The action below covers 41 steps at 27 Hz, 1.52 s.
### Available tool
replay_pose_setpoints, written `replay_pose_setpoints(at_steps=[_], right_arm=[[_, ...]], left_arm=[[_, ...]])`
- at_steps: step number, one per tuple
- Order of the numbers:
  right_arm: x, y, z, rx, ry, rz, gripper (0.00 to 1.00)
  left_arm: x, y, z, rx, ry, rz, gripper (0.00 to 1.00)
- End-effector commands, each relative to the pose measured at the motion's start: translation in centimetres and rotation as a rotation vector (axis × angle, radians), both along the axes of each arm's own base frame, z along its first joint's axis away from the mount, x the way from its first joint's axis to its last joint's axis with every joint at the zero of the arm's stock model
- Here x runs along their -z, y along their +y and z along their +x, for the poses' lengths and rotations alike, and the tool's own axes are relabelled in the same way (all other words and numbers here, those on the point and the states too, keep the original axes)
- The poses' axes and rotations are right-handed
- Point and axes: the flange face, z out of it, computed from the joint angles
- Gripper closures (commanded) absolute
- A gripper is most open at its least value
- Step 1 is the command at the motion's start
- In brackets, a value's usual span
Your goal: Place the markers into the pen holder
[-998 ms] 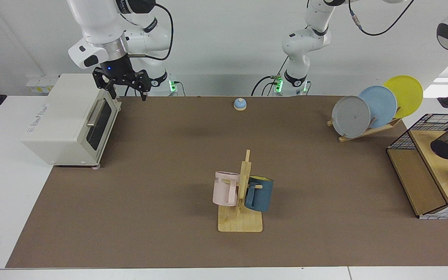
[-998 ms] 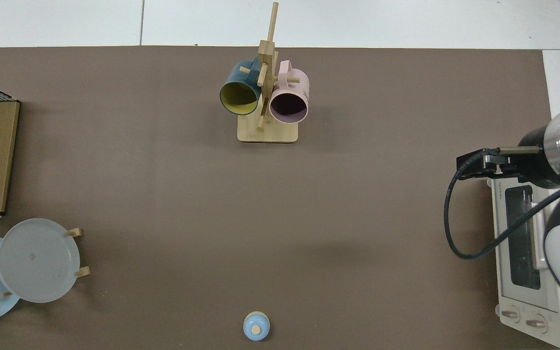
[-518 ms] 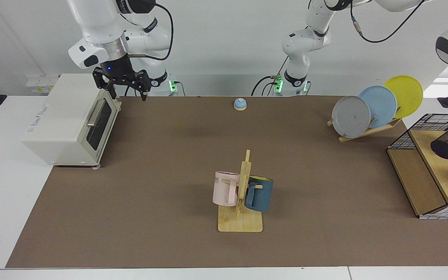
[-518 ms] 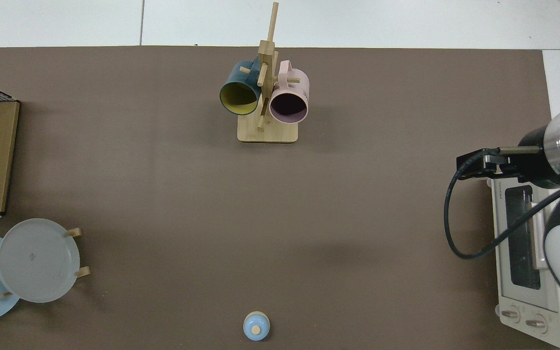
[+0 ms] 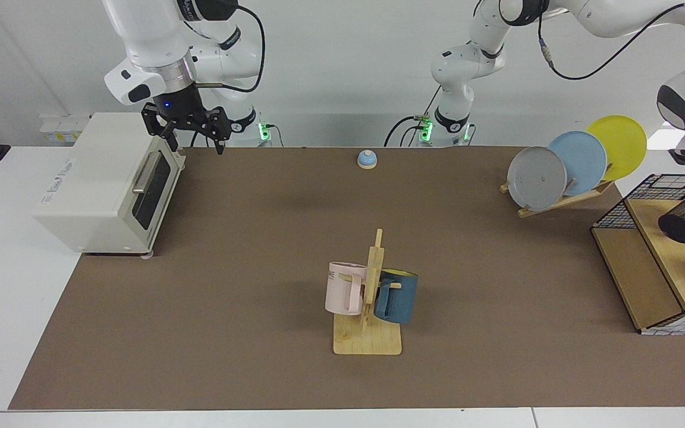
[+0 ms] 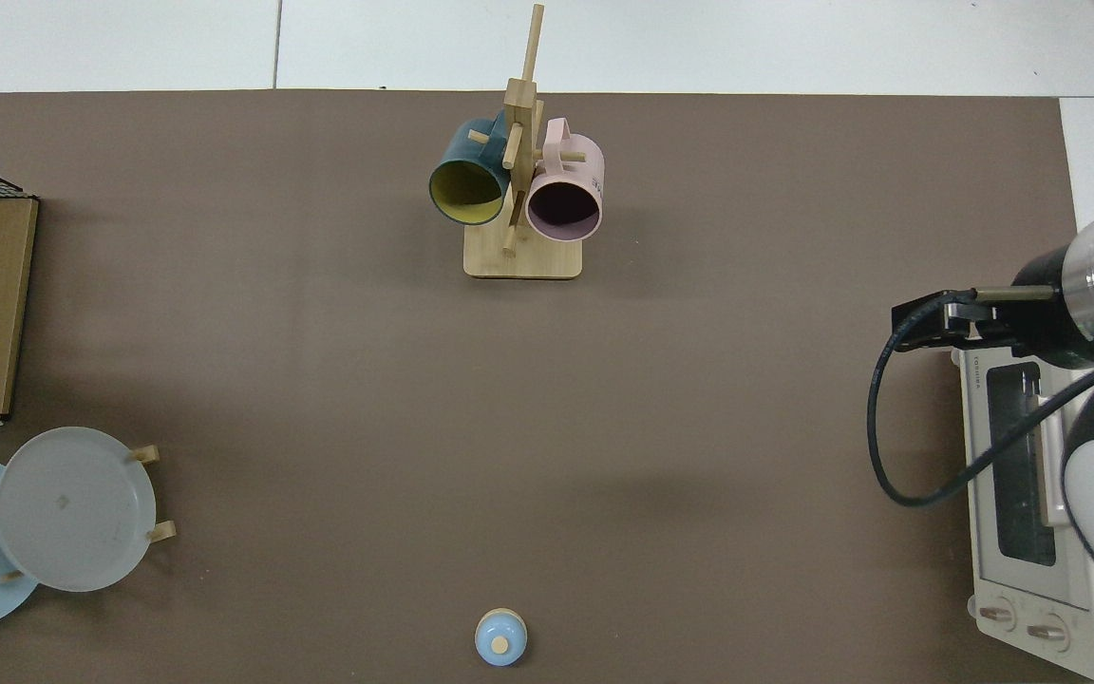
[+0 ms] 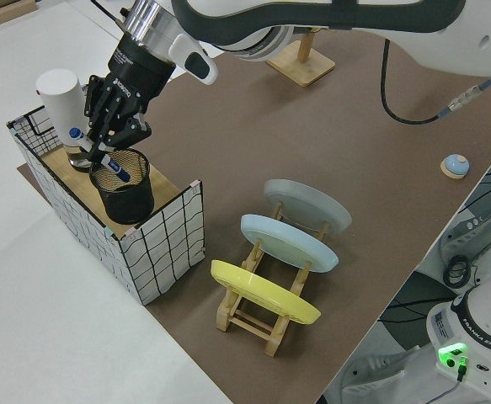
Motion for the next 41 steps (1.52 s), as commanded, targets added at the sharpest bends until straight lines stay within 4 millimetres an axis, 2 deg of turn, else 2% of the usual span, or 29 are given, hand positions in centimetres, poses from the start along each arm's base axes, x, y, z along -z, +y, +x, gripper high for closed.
replay_pose_setpoints(at_steps=[1,10,30,38,41], right_arm=[[-0.4,-0.2,0.0,0.019,-0.015,0.003,0.00],[-0.4,-0.2,0.0,0.019,-0.015,0.003,0.00],[-0.4,-0.2,0.0,0.019,-0.015,0.003,0.00],[-0.4,-0.2,0.0,0.017,-0.015,0.003,0.00],[-0.4,-0.2,0.0,0.017,-0.015,0.003,0.00]], left_arm=[[1.3,-0.1,-0.3,-0.016,-0.024,-0.023,1.00],[2.9,-0.2,-0.6,-0.016,-0.011,-0.047,1.00],[3.5,0.5,-1.4,-0.042,0.002,-0.075,1.00],[3.5,0.5,-1.4,-0.039,0.005,-0.075,0.80],[3.4,0.6,-1.4,-0.039,0.004,-0.074,0.79]])
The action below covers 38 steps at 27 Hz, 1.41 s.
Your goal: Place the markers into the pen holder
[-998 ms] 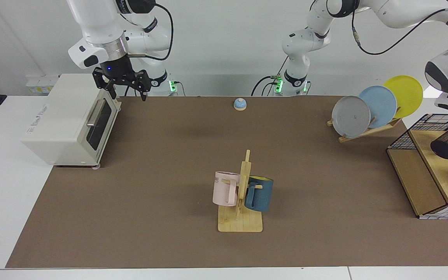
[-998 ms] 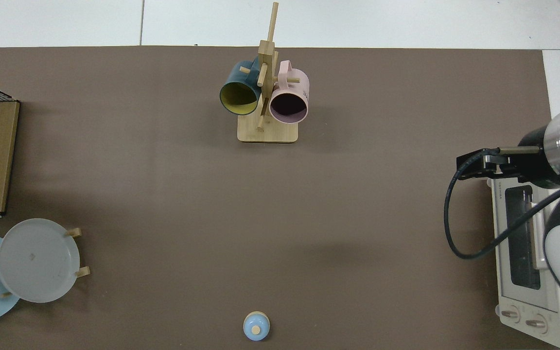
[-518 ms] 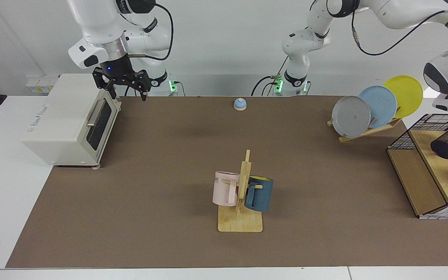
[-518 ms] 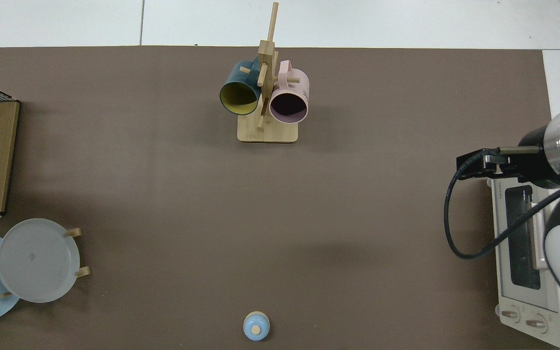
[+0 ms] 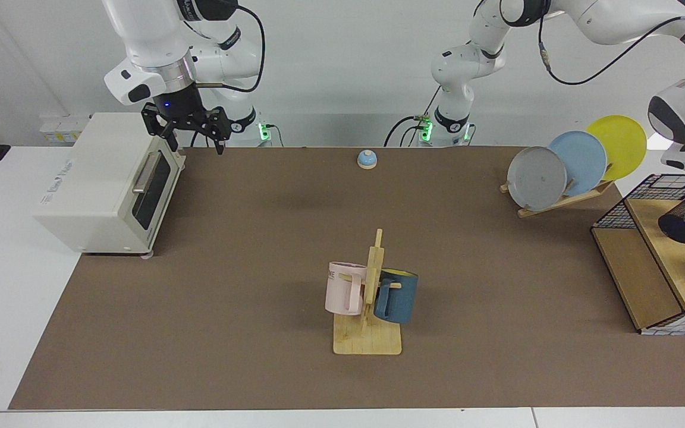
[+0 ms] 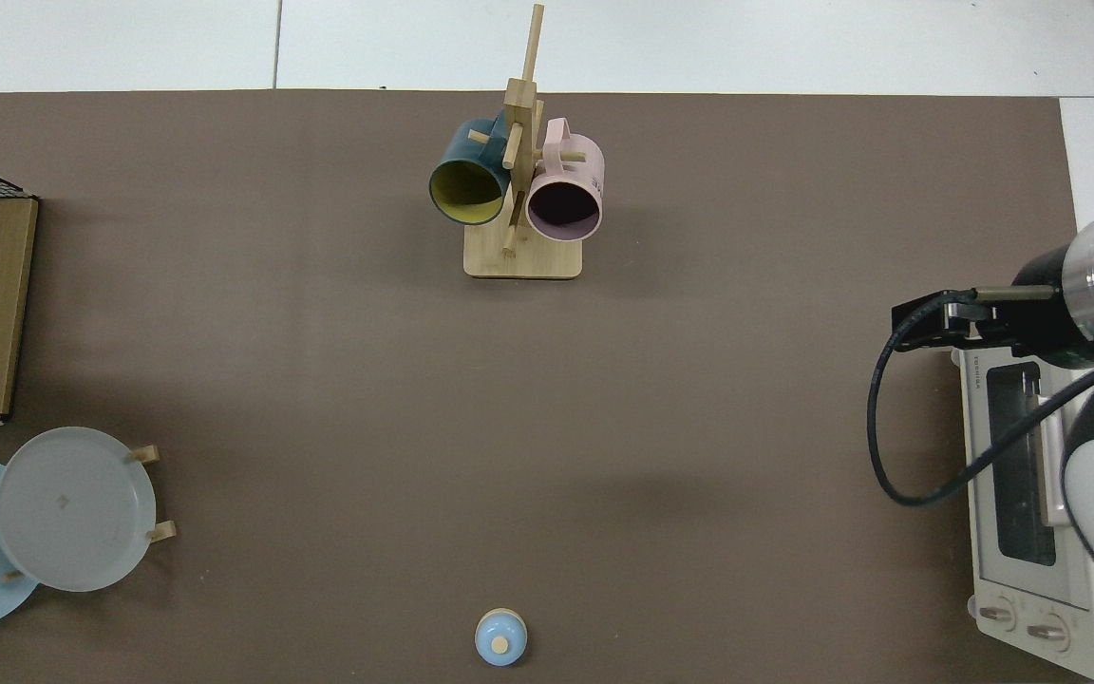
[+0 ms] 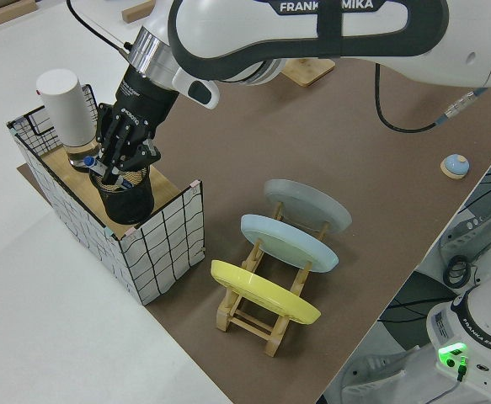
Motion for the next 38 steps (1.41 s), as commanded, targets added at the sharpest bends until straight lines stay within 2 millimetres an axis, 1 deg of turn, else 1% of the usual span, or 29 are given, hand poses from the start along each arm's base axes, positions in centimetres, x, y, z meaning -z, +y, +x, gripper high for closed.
replay_pose_setpoints(at_steps=[1,8,20,24,31,35,36,37,38], right_arm=[[-0.4,-0.2,0.0,0.019,-0.015,0.003,0.00],[-0.4,-0.2,0.0,0.017,-0.015,0.003,0.00],[-0.4,-0.2,0.0,0.017,-0.015,0.003,0.00],[-0.4,-0.2,0.0,0.017,-0.015,0.003,0.00],[-0.4,-0.2,0.0,0.017,-0.015,0.003,0.00],[-0.4,-0.2,0.0,0.019,-0.015,0.003,0.00],[-0.4,-0.2,0.0,0.017,-0.015,0.003,0.00],[-0.4,-0.2,0.0,0.017,-0.015,0.003,0.00],[-0.4,-0.2,0.0,0.017,-0.015,0.003,0.00]], left_arm=[[-0.2,0.4,-0.8,-0.005,-0.009,-0.010,0.79],[-0.3,0.4,-0.8,-0.001,-0.010,-0.009,0.74],[-0.9,0.7,-1.0,-0.010,-0.010,-0.005,0.74],[-2.4,0.4,-1.3,-0.023,-0.014,0.000,0.74],[-6.2,-0.6,-2.2,-0.036,-0.036,0.014,0.74],[-8.3,-1.9,-2.6,-0.027,-0.064,0.016,0.70],[-8.8,-2.2,-2.7,-0.030,-0.078,0.015,0.64],[-9.4,-2.6,-2.8,-0.030,-0.095,0.006,0.53],[-10.3,-3.0,-3.0,-0.032,-0.119,-0.010,0.46]])
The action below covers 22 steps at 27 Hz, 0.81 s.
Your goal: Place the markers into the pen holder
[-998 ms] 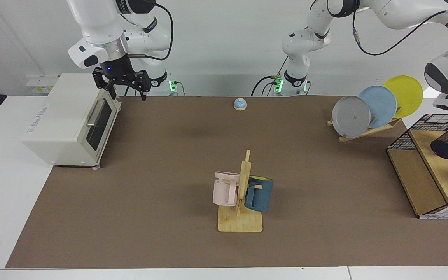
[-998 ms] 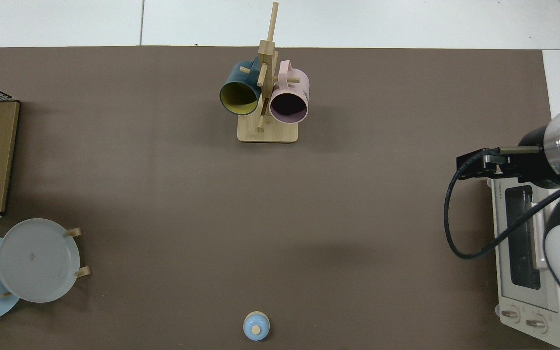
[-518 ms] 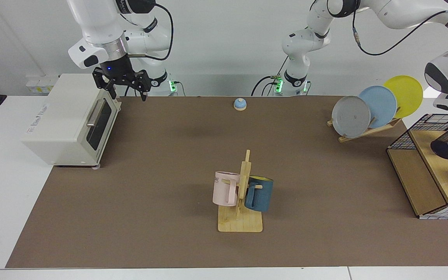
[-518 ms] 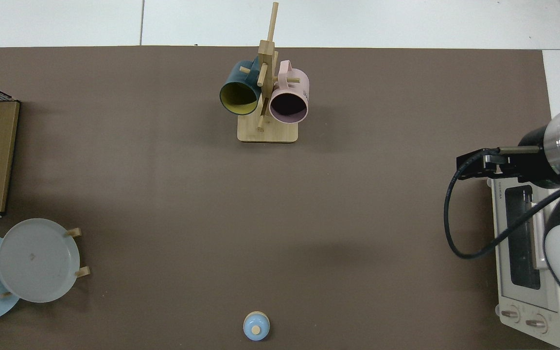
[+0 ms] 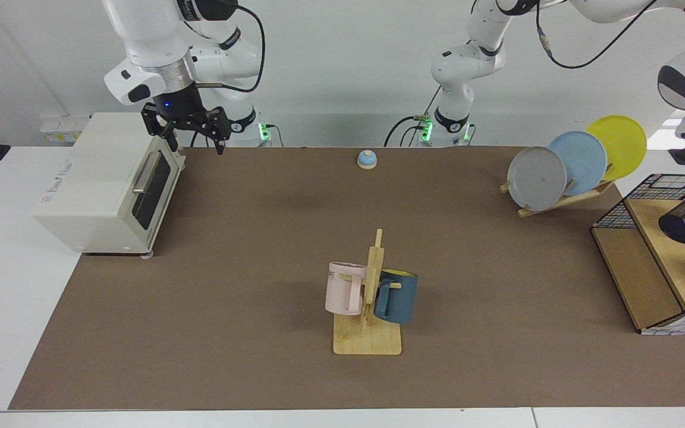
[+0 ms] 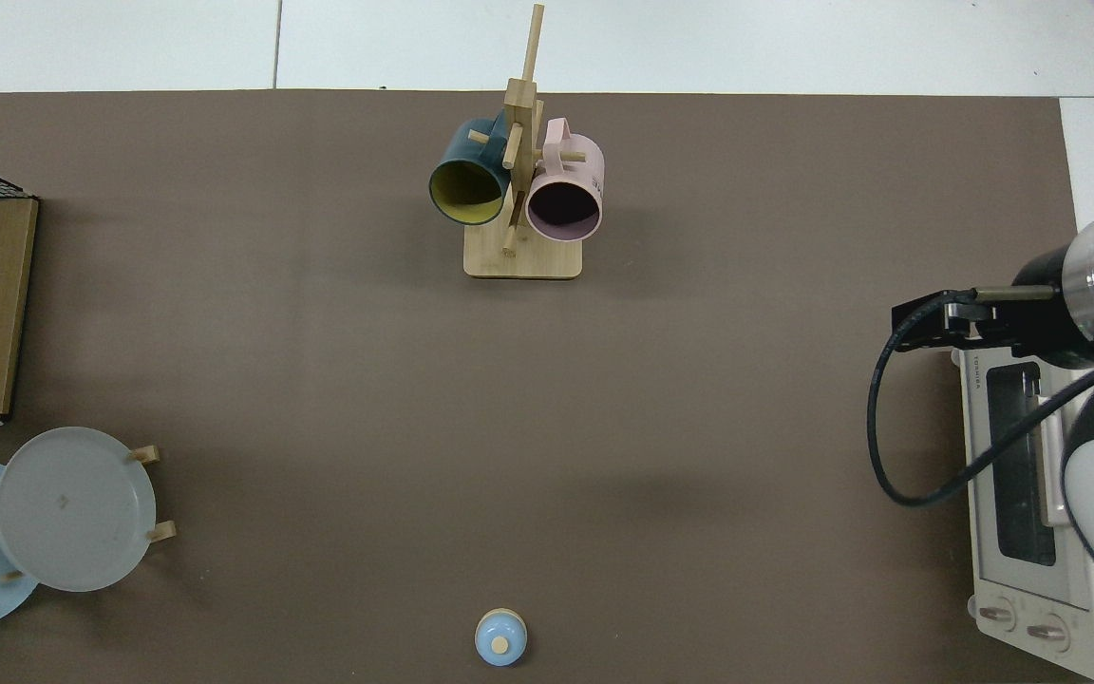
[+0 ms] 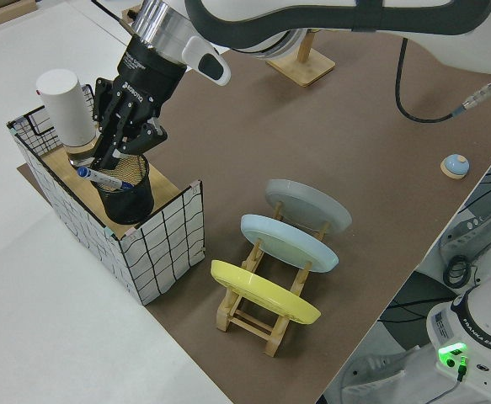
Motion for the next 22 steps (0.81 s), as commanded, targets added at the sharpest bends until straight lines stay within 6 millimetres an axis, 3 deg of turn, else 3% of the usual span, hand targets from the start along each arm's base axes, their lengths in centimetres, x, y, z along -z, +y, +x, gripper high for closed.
replay_pose_setpoints(at_steps=[1,3,6,10,15,22], right_arm=[[-0.4,-0.2,0.0,0.019,-0.015,0.003,0.00],[-0.4,-0.2,0.0,0.017,-0.015,0.003,0.00],[-0.4,-0.2,0.0,0.017,-0.015,0.003,0.00],[-0.4,-0.2,0.0,0.017,-0.015,0.003,0.00],[-0.4,-0.2,0.0,0.019,-0.015,0.003,0.00],[-0.4,-0.2,0.0,0.019,-0.015,0.003,0.00]], left_arm=[[-3.4,-2.3,-0.9,-0.006,-0.065,-0.053,0.39],[-5.2,-3.4,-1.3,-0.015,-0.102,-0.091,0.25],[-7.0,-5.8,-1.5,-0.028,-0.118,-0.134,0.22],[-8.7,-9.5,-2.2,-0.114,-0.152,-0.191,0.03],[-9.2,-13.0,-3.4,-0.241,-0.169,-0.304,0.01],[-8.2,-17.6,-4.9,-0.650,-0.228,-0.517,0.00]])
